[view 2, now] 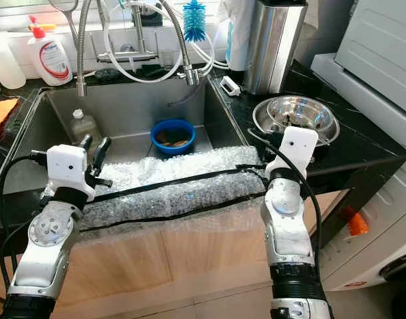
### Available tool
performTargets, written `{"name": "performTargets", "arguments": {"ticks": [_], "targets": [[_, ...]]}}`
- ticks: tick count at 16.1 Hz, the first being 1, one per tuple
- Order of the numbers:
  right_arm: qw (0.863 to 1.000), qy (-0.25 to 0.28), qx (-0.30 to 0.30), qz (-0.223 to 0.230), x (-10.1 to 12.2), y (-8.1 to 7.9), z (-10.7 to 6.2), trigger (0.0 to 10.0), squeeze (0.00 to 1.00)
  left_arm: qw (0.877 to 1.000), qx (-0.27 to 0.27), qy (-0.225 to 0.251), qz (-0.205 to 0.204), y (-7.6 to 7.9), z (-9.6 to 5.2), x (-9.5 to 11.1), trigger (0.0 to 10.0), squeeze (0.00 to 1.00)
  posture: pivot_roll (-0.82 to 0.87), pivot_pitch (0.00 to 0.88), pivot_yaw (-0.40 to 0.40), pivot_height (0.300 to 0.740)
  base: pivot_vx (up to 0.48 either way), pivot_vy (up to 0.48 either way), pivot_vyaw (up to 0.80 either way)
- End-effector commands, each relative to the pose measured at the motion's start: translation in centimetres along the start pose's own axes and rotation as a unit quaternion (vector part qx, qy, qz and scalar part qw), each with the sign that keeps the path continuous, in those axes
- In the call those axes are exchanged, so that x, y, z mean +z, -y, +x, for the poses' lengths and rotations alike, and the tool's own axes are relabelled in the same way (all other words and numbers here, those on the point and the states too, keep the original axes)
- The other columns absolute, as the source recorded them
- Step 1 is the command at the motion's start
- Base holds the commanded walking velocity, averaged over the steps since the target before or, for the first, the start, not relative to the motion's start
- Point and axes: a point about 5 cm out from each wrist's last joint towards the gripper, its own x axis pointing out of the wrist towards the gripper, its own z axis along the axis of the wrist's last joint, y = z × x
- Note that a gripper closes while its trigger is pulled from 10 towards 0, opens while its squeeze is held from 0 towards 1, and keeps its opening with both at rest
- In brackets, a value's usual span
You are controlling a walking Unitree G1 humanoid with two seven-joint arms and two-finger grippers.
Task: Kitchen organization
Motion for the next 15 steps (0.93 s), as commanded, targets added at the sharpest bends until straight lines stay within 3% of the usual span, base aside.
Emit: {"name": "performTargets", "arguments": {"ticks": [1,2,5,6,8,9,10,15], "targets": [[1.000,0.006,-0.006,0.005,0.37,0.15,0.37,8.2,0.00,1.000,-0.008,0.004,0.008,0.28,0.07,0.06,10.0,0.00,0.00,0.000,0.006,0.740,0.000,0.000,0.00],[1.000,0.005,-0.007,0.005,0.32,0.16,0.44,10.0,0.00,1.000,-0.009,0.004,0.008,0.28,0.14,0.07,10.0,0.00,0.00,0.000,0.007,0.740,0.000,0.000,0.00],[1.000,0.003,-0.001,0.007,0.25,-0.18,0.22,10.0,0.00,1.000,-0.008,0.004,0.009,0.25,0.22,0.16,10.0,0.00,0.00,0.000,0.007,0.740,0.000,0.000,0.00],[1.000,0.003,-0.001,0.009,0.27,-0.23,0.17,0.0,0.00,1.000,-0.006,0.003,0.009,0.24,0.15,0.10,10.0,0.00,0.00,0.000,0.006,0.740,0.000,0.000,0.00],[1.000,0.003,0.001,0.010,0.28,-0.29,0.19,0.0,0.00,1.000,-0.005,0.002,0.008,0.24,0.16,0.11,10.0,0.00,0.00,0.000,0.005,0.740,0.000,0.000,0.00],[1.000,0.004,0.003,0.010,0.29,-0.32,0.21,2.6,0.00,1.000,-0.005,0.002,0.008,0.24,0.16,0.11,10.0,0.00,0.00,0.000,0.004,0.740,0.000,0.000,0.00],[1.000,0.004,0.004,0.010,0.33,-0.33,0.24,10.0,0.00,1.000,-0.004,0.002,0.008,0.24,0.17,0.12,10.0,0.00,0.00,0.000,0.003,0.740,0.000,0.000,0.00],[1.000,0.011,0.005,0.013,0.71,-0.31,0.40,10.0,0.00,1.000,0.002,0.000,0.006,0.21,0.15,0.09,10.0,0.00,0.00,0.000,-0.001,0.740,0.000,0.000,0.00]]}}
